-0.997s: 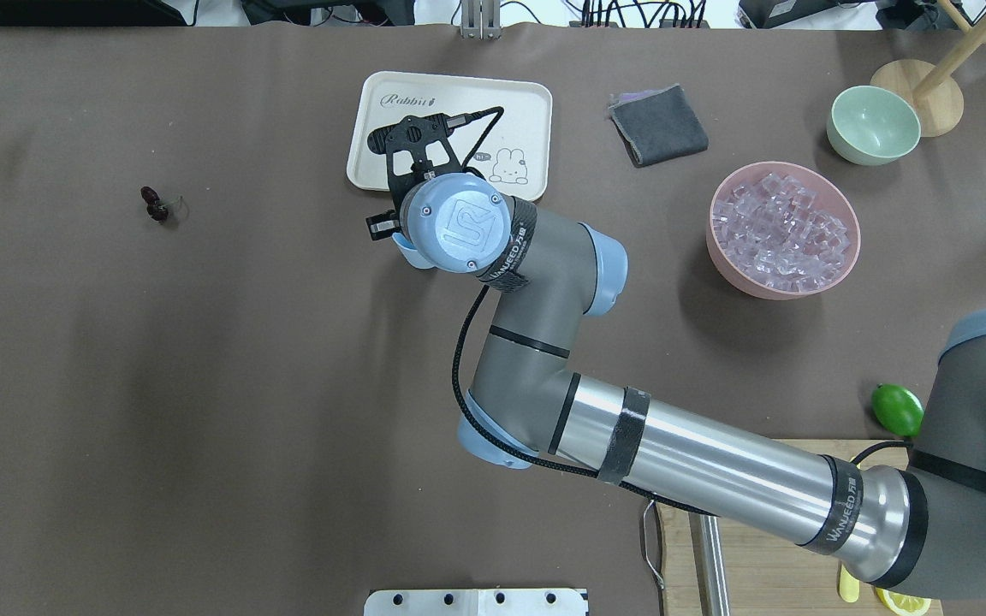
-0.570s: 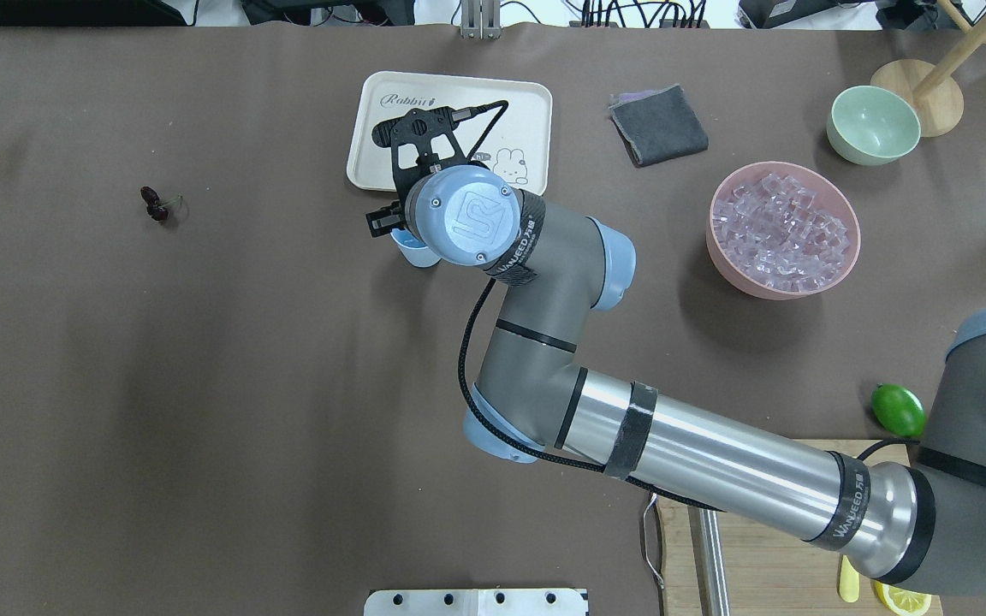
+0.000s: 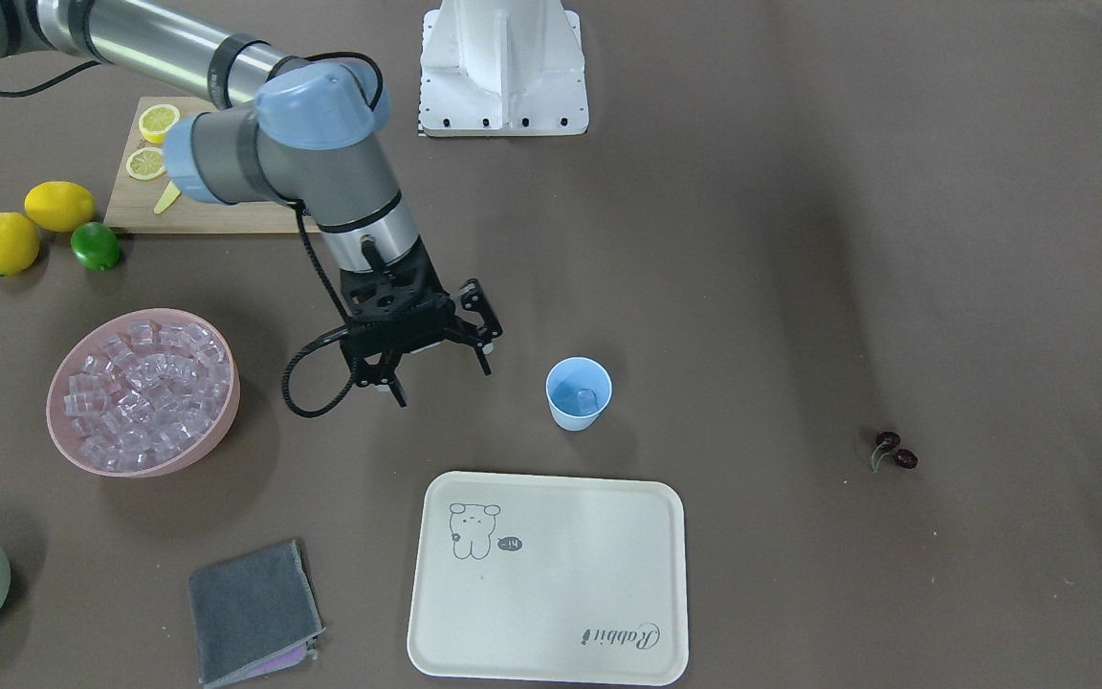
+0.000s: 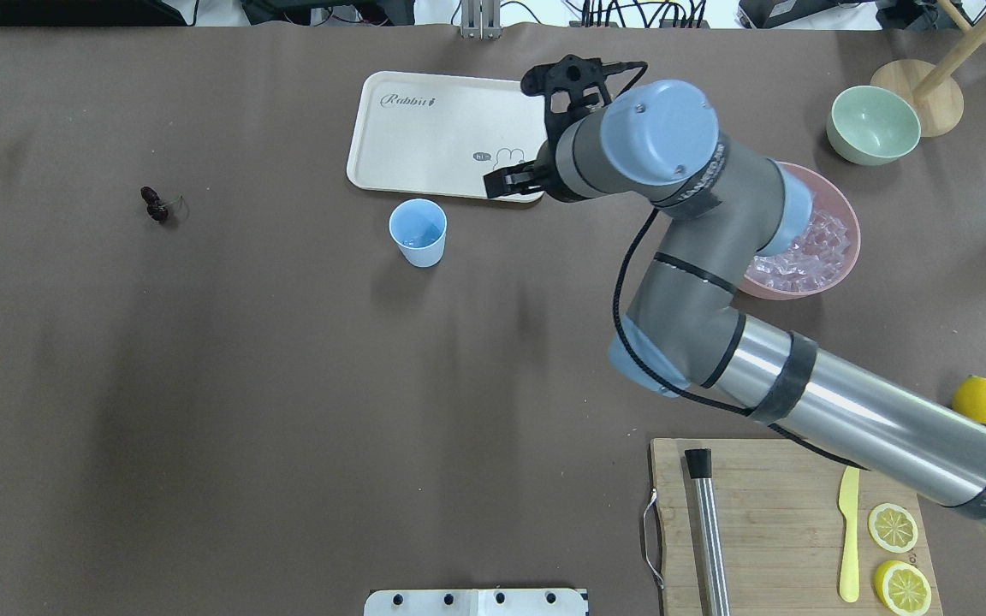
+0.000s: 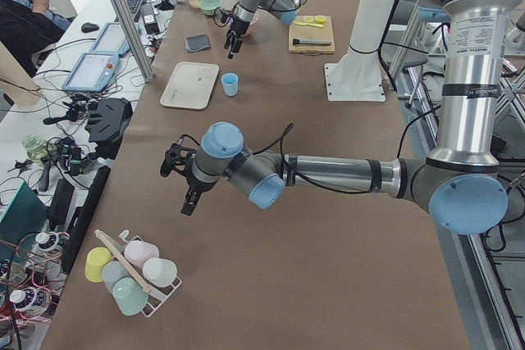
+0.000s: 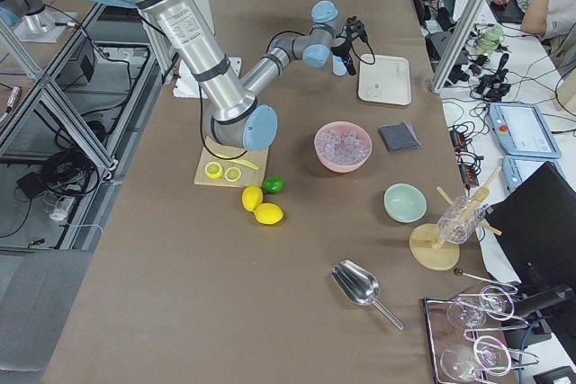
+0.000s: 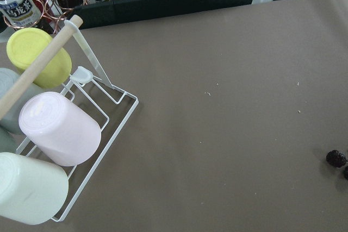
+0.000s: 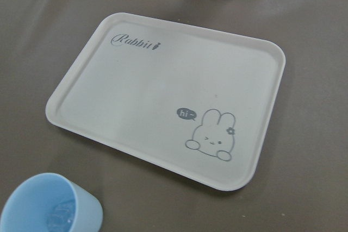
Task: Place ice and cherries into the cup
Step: 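Move the right gripper back over the pink ice bowl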
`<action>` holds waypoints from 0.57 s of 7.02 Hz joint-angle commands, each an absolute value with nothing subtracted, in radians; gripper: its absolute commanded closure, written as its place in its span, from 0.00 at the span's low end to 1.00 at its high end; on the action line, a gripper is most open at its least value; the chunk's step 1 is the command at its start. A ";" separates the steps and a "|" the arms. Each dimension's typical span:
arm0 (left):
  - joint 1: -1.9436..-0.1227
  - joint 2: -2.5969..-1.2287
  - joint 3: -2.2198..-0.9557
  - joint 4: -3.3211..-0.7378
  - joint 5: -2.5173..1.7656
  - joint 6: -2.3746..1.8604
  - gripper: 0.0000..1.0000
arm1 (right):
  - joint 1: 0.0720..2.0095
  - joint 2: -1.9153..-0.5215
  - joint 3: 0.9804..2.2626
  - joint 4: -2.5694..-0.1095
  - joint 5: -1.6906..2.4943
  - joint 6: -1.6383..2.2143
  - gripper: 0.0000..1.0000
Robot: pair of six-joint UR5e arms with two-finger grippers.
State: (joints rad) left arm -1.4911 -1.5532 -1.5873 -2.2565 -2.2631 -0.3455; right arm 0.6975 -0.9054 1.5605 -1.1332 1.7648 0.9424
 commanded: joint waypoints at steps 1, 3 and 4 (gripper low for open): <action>-1.491 -1.543 -1.583 -2.276 -2.263 -0.347 0.02 | 0.822 -1.032 1.633 -1.137 1.902 0.950 0.00; -1.493 -1.543 -1.588 -2.278 -2.263 -0.345 0.02 | 0.902 -1.203 1.744 -1.140 1.963 0.975 0.00; -1.494 -1.542 -1.594 -2.279 -2.264 -0.345 0.02 | 0.908 -1.251 1.775 -1.158 1.962 1.030 0.00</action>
State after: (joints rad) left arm -1.4925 -1.5428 -1.5876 -2.2776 -2.2629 -0.3457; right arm 0.8861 -1.1755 1.7264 -1.1429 1.9526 0.9795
